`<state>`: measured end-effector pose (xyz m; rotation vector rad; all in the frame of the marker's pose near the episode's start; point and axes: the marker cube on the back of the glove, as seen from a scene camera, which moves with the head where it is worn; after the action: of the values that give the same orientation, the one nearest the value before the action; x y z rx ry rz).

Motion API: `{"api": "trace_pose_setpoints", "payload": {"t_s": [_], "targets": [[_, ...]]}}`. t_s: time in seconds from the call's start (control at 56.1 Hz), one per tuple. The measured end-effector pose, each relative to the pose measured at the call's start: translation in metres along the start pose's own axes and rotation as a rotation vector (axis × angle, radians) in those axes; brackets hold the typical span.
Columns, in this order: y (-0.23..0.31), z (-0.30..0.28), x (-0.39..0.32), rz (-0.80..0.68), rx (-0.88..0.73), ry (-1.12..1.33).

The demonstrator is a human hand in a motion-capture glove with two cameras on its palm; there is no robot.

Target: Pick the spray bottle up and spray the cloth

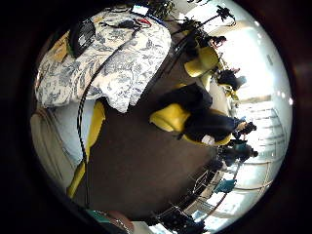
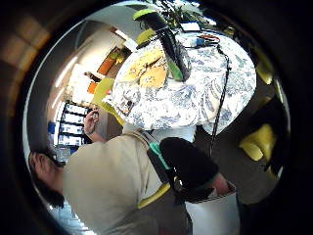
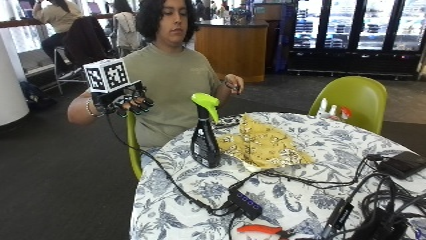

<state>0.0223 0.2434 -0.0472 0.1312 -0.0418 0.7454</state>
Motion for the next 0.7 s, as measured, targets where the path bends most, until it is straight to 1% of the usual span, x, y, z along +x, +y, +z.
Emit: {"api": "trace_pose_setpoints", "payload": {"t_s": [0.196, 0.357, 0.464, 0.571, 0.695], "targets": [[-0.016, 0.007, -0.002, 0.021, 0.037, -0.104], [-0.049, 0.022, -0.017, 0.077, 0.096, -0.310], [-0.084, 0.035, -0.034, 0.099, 0.133, -0.534], [-0.115, 0.052, -0.050, 0.146, 0.213, -0.766], [-0.154, 0.074, -0.067, 0.194, 0.257, -1.028]]}}
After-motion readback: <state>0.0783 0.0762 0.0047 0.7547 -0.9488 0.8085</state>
